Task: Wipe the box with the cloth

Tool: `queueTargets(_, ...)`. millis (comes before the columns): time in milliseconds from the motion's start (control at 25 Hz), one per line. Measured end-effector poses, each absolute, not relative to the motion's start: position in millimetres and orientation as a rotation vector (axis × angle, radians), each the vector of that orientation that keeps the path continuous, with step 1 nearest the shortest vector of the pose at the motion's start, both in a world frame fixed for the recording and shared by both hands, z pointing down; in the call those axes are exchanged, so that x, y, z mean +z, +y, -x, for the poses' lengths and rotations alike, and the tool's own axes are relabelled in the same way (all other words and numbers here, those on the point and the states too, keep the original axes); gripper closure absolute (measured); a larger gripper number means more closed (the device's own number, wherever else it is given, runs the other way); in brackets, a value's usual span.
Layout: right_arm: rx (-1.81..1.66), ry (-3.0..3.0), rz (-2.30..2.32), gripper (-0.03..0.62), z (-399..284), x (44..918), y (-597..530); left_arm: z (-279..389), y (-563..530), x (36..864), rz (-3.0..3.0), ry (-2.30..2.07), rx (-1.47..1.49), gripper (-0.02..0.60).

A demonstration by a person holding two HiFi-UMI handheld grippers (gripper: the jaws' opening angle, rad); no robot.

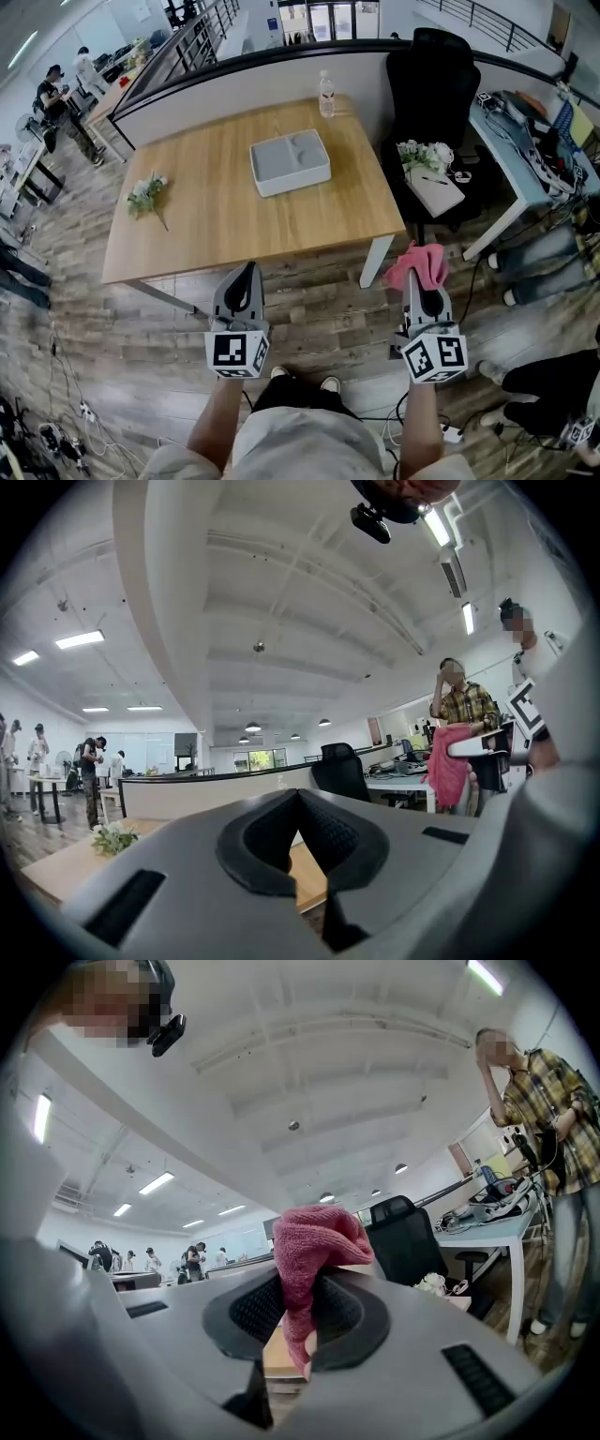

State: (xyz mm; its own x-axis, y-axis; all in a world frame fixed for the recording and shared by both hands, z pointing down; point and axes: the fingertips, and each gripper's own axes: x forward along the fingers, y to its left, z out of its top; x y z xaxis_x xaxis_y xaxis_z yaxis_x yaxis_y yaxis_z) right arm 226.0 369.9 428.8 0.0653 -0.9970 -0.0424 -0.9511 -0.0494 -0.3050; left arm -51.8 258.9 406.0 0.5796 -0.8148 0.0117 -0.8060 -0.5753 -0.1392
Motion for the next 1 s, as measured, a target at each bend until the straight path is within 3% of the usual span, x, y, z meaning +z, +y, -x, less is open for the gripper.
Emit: queueTargets(1000, -0.249, 1.977, 2.140, 0.517, -262, 429, 273, -3, 152, 417, 2.799, 1.305, -0.043, 0.569)
